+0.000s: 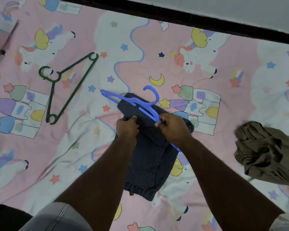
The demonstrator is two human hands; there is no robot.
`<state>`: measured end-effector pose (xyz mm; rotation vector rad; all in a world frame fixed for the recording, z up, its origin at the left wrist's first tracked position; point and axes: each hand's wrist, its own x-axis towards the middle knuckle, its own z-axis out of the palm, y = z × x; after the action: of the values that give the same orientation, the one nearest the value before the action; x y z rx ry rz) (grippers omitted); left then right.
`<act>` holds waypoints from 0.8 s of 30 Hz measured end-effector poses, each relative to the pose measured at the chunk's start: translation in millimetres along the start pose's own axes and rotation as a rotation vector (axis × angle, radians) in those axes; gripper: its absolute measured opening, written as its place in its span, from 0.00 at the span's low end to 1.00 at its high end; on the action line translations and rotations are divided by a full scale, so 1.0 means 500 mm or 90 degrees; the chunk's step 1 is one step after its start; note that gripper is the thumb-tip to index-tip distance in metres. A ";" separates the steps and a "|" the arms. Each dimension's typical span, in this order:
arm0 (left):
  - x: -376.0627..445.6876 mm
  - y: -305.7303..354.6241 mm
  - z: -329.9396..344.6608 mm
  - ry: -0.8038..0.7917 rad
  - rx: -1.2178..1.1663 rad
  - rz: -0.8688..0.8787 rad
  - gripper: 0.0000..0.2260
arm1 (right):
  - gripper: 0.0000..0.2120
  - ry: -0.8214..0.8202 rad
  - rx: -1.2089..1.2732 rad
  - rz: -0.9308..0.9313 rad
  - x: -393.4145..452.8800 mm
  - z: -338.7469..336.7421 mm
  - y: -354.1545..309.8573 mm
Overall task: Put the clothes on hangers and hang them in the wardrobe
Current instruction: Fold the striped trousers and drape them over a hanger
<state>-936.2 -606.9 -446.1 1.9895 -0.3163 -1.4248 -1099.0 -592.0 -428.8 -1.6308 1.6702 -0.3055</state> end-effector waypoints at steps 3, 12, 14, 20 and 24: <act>0.008 -0.004 -0.003 0.014 0.000 -0.003 0.06 | 0.06 0.013 0.021 0.032 0.011 -0.008 0.004; -0.060 -0.092 -0.110 0.067 -0.015 -0.030 0.05 | 0.08 0.080 -0.013 0.096 0.044 -0.052 0.005; -0.079 -0.119 -0.130 0.054 -0.014 -0.055 0.03 | 0.10 0.064 -0.036 0.102 0.040 -0.049 0.009; -0.088 -0.129 -0.166 0.033 -0.014 -0.161 0.06 | 0.23 0.084 0.012 0.141 -0.005 -0.035 0.023; -0.086 -0.125 -0.164 -0.052 -0.058 -0.195 0.12 | 0.08 0.327 0.092 0.233 -0.096 -0.005 0.006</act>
<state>-889.0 -506.1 -438.1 1.9704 0.0210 -1.6798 -1108.0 -547.8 -412.3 -1.1647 2.2270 -0.6824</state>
